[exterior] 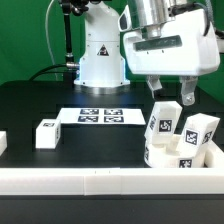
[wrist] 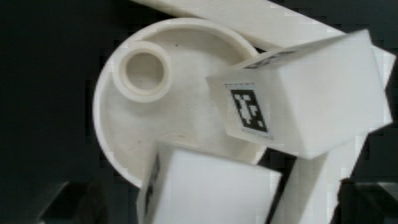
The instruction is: Assemble stool
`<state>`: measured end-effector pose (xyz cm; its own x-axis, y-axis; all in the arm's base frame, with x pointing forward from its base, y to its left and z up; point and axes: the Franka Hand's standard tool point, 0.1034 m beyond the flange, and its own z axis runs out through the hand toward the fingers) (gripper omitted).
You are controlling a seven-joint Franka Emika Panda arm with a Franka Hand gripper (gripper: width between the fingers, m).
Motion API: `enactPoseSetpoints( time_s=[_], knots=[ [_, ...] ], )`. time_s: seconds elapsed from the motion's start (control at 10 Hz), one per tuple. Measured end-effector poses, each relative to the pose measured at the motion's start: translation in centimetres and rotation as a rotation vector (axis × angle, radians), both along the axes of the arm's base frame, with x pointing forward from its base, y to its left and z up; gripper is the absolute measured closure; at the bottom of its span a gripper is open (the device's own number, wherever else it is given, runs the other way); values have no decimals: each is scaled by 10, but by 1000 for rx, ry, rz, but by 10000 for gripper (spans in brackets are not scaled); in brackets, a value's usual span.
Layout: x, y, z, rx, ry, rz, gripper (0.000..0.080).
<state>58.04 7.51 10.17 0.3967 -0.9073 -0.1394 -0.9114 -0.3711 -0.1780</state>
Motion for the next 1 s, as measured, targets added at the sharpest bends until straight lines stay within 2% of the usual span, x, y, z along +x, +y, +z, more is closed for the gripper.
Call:
enactPoseSetpoints(
  time_s=[0.3,0.6,1.0],
  knots=[
    [0,0,-1,-25,-42,216,151],
    [0,1,0,-77,-111,587,151],
    [1,-2,0,-110,-163,847,151]
  ],
)
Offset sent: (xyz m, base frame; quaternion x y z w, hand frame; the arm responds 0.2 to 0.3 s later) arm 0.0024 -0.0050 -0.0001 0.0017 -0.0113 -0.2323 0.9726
